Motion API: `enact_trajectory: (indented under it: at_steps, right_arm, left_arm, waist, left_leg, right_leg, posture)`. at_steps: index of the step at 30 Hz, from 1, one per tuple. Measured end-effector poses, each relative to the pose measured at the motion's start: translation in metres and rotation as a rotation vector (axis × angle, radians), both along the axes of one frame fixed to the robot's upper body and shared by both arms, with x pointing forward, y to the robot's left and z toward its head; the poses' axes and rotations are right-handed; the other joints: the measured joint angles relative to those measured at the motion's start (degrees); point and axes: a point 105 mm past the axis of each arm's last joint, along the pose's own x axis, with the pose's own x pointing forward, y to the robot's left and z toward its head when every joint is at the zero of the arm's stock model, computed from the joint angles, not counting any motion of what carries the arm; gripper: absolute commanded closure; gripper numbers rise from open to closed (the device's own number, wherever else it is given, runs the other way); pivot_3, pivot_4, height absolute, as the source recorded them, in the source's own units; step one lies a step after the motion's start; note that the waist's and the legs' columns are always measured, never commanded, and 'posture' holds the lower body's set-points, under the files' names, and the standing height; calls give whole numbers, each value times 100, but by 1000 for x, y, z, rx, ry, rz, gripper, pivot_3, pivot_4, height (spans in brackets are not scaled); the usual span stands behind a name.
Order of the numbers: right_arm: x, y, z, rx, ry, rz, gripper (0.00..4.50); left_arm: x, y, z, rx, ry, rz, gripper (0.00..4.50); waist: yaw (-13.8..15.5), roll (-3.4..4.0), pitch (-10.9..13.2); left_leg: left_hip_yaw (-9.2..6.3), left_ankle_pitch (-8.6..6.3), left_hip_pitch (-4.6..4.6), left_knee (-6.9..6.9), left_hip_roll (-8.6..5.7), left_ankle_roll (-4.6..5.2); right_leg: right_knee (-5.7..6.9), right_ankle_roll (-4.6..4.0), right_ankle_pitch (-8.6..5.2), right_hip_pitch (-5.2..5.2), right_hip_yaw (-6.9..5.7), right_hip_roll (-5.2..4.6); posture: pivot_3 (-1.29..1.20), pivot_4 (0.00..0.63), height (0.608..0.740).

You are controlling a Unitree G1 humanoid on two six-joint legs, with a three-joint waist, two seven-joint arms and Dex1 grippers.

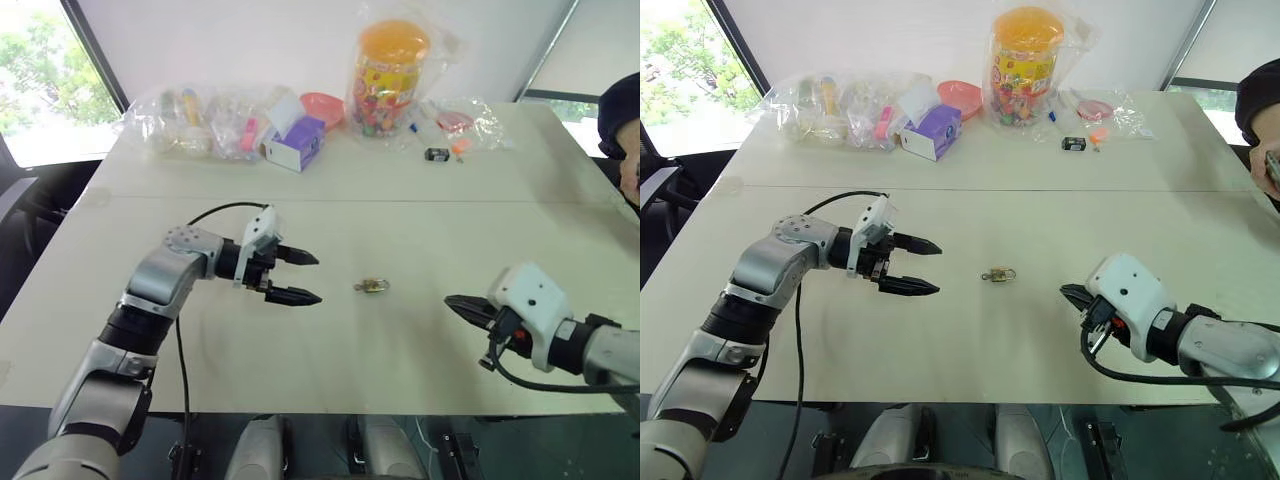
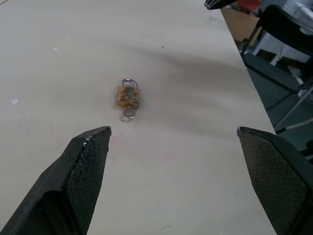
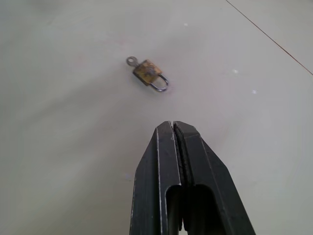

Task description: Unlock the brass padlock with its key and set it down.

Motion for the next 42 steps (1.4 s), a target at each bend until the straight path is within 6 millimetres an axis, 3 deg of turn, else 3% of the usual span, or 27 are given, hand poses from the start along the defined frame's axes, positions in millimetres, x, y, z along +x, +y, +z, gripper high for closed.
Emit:
enact_trajectory:
  at_steps: [20,32,35,42]
  right_arm:
    - [21,9,-1,-42,-46,95,4500]
    - [36,16,-4,-77,-36,194,4500]
    - [42,22,-6,-81,-28,242,3691]
    - [66,40,-23,-114,22,372,201]
  left_arm:
    - [-1,-2,6,-10,-32,42,201]
    - [-6,-5,-4,-8,-49,67,201]
    - [-7,-6,-5,-9,-57,79,138]
    - [-10,-7,-10,-6,-63,118,138]
  waist:
    - [-6,-2,1]
    - [-3,-2,1]
    - [-9,-2,1]
    - [-23,0,2]
  left_leg:
    - [-2,0,-1,1,0,0]
    - [-1,0,-1,1,1,0]
    - [-1,0,0,2,1,0]
    - [0,0,2,2,2,0]
  right_leg:
    - [0,1,0,0,0,-3]
    - [1,0,0,0,0,-6]
    - [1,1,0,0,-1,-6]
    - [3,0,0,-1,-1,-9]
  posture:
    - [0,150,735]
    - [0,150,735]
    - [0,150,735]
    - [0,150,735]
